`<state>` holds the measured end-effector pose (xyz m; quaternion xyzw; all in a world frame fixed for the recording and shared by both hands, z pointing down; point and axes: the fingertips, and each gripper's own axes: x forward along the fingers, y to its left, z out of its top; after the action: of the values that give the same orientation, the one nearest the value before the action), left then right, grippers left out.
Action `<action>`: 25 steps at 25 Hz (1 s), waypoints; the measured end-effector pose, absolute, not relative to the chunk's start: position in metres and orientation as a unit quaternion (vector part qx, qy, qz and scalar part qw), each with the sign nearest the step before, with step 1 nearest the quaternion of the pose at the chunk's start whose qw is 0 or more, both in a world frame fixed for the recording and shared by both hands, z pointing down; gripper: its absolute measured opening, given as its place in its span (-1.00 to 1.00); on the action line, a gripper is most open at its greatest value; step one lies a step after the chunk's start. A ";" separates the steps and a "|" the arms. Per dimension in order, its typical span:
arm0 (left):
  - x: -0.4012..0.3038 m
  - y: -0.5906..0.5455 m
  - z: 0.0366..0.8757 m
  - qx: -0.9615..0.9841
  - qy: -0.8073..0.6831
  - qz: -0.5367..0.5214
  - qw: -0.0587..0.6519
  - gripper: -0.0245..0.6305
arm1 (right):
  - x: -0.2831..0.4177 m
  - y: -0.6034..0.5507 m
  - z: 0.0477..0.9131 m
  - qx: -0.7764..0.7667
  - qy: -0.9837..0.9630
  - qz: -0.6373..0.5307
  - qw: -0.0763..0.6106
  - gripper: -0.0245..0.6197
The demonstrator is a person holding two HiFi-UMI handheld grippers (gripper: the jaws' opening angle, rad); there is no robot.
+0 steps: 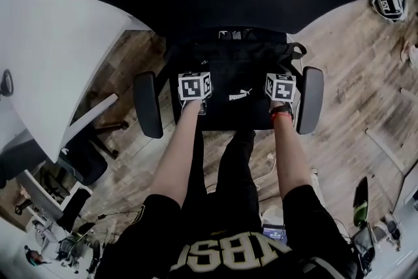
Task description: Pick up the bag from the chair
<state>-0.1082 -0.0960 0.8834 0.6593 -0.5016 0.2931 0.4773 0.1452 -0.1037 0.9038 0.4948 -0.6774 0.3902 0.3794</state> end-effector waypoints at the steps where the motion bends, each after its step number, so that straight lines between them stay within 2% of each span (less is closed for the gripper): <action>1: -0.108 -0.096 0.878 0.661 -0.502 0.288 0.477 -0.75 | 0.144 -0.105 0.898 0.496 -0.680 0.390 0.375 -0.74; 13: -0.102 -0.095 0.775 0.690 -0.522 0.241 0.439 -0.79 | 0.134 -0.100 0.809 0.517 -0.683 0.399 0.329 -0.74; 25: -0.124 -0.102 0.619 0.712 -0.574 0.203 0.349 -0.79 | 0.104 -0.115 0.647 0.534 -0.727 0.341 0.265 -0.74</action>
<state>-0.1236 -0.1017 0.6188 0.7122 -0.5742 0.2033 0.3488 0.1035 -0.1154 0.6475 0.5336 -0.7274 0.3407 0.2648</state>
